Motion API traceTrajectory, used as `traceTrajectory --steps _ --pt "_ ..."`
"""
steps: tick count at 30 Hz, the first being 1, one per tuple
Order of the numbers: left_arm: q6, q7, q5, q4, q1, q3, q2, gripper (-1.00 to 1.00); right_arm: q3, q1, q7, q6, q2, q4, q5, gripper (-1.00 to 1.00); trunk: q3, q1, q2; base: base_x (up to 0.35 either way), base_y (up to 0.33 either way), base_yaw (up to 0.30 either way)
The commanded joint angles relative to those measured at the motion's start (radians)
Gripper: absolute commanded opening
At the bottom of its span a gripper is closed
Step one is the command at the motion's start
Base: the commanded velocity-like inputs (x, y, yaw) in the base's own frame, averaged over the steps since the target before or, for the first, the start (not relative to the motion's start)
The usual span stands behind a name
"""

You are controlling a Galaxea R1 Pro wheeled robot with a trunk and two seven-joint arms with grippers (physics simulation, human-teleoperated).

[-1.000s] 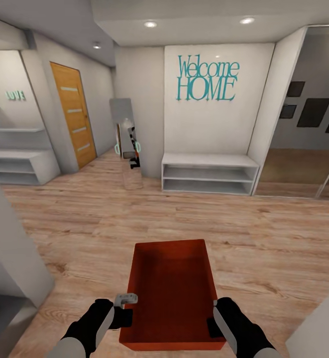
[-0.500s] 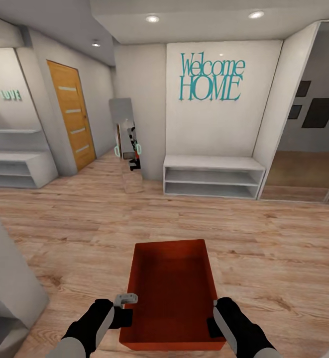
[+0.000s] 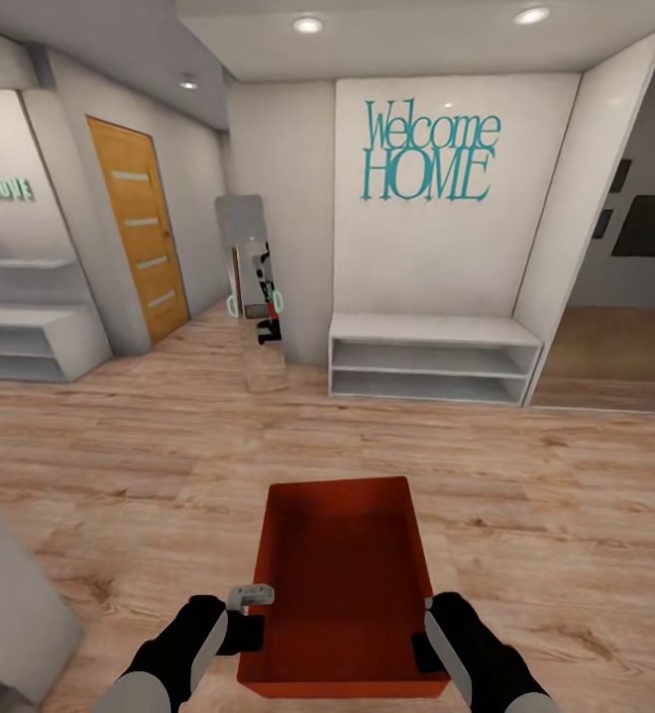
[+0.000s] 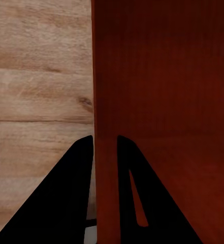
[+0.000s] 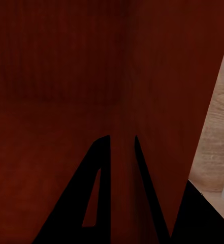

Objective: Move the two storage containers from the living room to the garage. In the garage, place one container on the floor and stack the other container on top of it (either order is fine).

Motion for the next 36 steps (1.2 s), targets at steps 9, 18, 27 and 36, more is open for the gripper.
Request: traceTrajectory --steps 9,18,27,36 --pt "0.007 -0.003 0.016 -0.001 0.000 0.002 -0.002 -1.00 0.002 -0.001 -0.004 -0.010 0.012 -0.002 -0.066 -1.00 -0.001 0.001 -0.001 0.324 0.077 0.000" --pt "0.007 -0.003 0.016 -0.001 0.000 0.002 -0.002 -1.00 0.002 -0.001 -0.004 -0.010 0.013 -0.002 -0.066 -1.00 -0.001 0.001 -0.001 0.324 0.077 0.000" --pt "0.007 -0.003 0.016 -0.001 0.000 0.003 -0.002 -1.00 0.002 -0.001 -0.004 -0.010 0.013 -0.002 -0.066 -1.00 -0.001 0.001 -0.001 0.324 0.021 0.000" --pt "0.007 -0.003 0.016 -0.001 0.000 0.003 -0.002 -1.00 0.002 -0.001 -0.004 -0.010 0.013 -0.002 -0.066 -1.00 -0.001 0.001 -0.001 0.324 0.000 0.000"
